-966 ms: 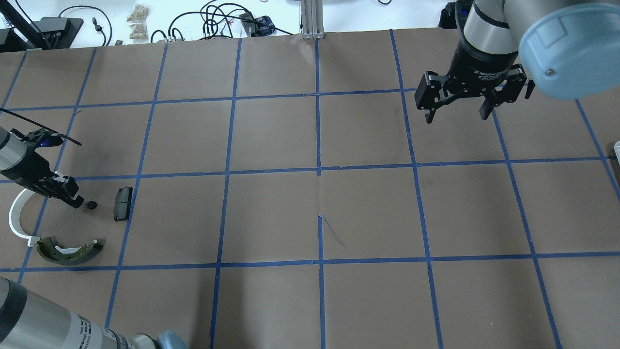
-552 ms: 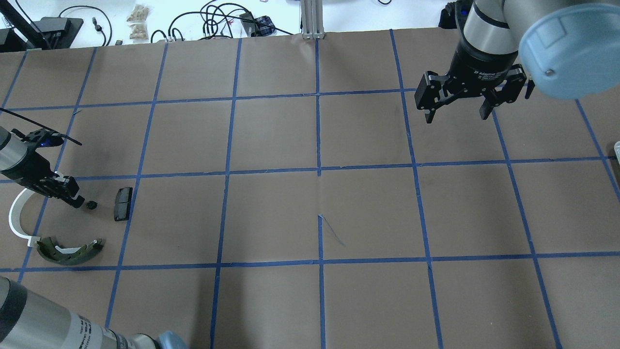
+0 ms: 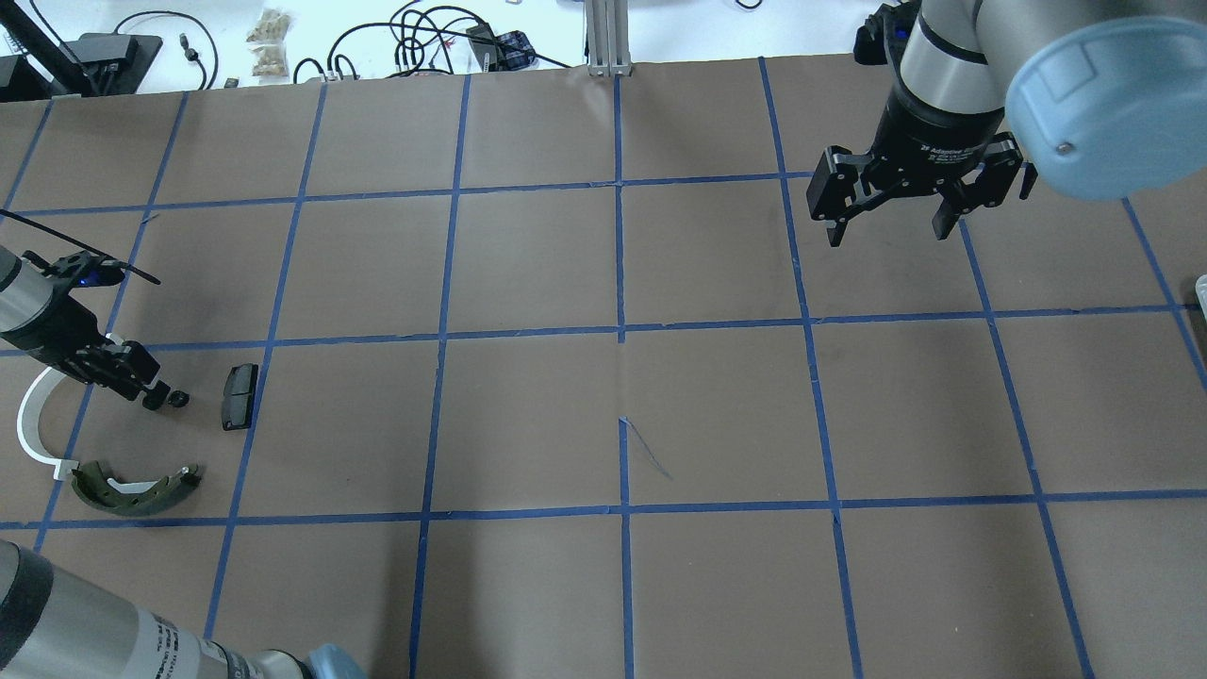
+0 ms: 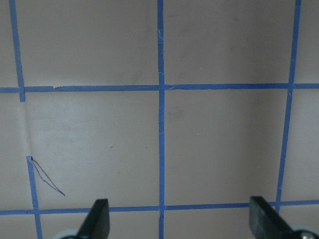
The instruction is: Place bearing gear from tray to pile
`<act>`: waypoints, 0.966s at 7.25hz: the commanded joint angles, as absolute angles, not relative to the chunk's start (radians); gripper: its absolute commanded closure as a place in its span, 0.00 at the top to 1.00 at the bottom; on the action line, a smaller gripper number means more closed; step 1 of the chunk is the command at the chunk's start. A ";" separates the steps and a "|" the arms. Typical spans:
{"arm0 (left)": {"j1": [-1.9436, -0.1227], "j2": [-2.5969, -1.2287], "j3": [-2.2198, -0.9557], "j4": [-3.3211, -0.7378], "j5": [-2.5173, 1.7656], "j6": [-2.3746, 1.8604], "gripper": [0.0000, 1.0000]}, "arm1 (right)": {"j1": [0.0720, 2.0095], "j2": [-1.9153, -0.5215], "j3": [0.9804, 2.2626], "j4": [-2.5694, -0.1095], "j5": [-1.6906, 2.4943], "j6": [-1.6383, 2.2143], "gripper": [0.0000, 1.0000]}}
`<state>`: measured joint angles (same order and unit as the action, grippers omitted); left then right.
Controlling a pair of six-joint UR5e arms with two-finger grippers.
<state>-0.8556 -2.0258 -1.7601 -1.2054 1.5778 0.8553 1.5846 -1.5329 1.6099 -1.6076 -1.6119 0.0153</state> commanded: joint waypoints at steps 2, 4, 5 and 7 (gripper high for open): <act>-0.902 -1.987 -1.645 -1.314 1.585 0.830 1.00 | 1.585 -1.532 1.611 -1.608 -1.612 0.015 1.00; -1.067 -1.945 -1.434 -1.563 1.588 0.664 1.00 | 1.585 -1.532 1.617 -1.609 -1.611 0.014 1.00; -1.139 -1.925 -1.323 -1.713 1.588 0.532 1.00 | 1.585 -1.534 1.620 -1.612 -1.612 0.014 1.00; -1.297 -1.878 -1.235 -1.816 1.588 0.294 1.00 | 1.583 -1.532 1.620 -1.614 -1.612 0.005 1.00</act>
<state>-1.1970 -1.9074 -1.2896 -1.7520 1.5875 0.4370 1.5844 -1.5335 1.6191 -1.6128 -1.6120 0.0110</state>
